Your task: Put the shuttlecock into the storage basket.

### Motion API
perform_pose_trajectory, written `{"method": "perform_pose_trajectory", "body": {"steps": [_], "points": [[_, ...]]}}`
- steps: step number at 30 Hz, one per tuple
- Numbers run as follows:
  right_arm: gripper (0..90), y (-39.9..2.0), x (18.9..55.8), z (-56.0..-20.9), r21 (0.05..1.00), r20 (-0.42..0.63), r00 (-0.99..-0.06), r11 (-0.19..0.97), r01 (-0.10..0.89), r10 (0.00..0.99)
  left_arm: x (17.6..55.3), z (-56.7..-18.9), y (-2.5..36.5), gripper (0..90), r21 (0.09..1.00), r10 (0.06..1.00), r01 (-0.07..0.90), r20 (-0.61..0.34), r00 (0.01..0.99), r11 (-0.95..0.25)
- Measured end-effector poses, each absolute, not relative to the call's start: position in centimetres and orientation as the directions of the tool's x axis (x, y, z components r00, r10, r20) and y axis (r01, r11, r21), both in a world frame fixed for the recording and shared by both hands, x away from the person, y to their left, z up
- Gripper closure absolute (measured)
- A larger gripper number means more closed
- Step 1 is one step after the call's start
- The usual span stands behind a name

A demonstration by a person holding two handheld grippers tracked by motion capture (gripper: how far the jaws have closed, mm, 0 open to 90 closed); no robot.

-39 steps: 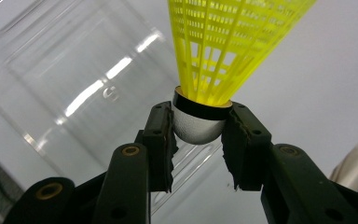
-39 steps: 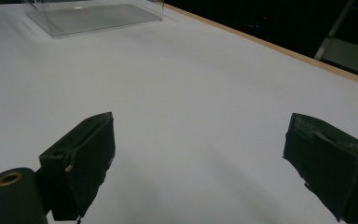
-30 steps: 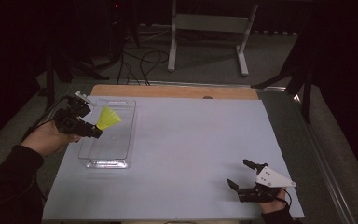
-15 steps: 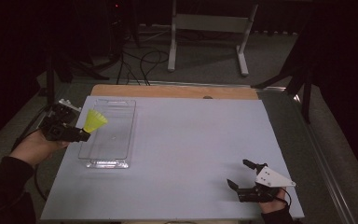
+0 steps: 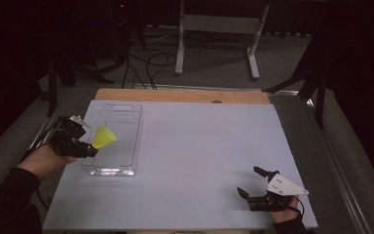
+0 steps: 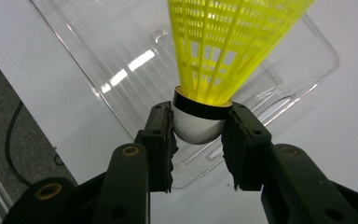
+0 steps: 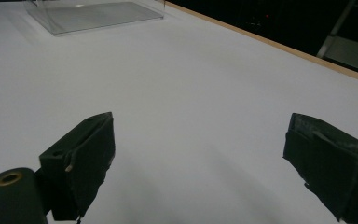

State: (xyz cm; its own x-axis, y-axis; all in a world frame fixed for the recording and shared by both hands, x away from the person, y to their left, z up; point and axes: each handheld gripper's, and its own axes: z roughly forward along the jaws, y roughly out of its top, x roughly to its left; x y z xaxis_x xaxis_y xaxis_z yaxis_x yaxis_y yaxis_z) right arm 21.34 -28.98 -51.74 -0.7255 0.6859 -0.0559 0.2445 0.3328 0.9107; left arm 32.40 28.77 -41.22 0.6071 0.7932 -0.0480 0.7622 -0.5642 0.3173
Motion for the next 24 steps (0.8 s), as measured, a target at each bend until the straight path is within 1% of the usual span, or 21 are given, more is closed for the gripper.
{"method": "perform_pose_trajectory", "body": {"steps": [5,10,14,24], "points": [[9.2,-29.0,21.3,-51.8,0.911,-0.056,-0.727,0.333,0.244,0.685,32.7,-41.8,28.7,64.3,0.282,0.802,0.774,-0.024,0.597,-0.567],[9.2,-29.0,21.3,-51.8,0.91,-0.058,-0.727,0.335,0.243,0.684,33.0,-42.3,28.5,64.3,0.246,0.811,0.79,-0.022,0.584,-0.562],[9.2,-28.9,21.4,-51.8,0.908,-0.058,-0.723,0.337,0.248,0.688,33.1,-42.5,28.3,64.2,0.229,0.802,0.784,-0.028,0.597,-0.576],[9.2,-28.9,21.4,-51.8,0.909,-0.055,-0.724,0.335,0.249,0.687,33.5,-43.3,27.5,63.5,0.149,0.783,0.777,-0.031,0.621,-0.611]]}}
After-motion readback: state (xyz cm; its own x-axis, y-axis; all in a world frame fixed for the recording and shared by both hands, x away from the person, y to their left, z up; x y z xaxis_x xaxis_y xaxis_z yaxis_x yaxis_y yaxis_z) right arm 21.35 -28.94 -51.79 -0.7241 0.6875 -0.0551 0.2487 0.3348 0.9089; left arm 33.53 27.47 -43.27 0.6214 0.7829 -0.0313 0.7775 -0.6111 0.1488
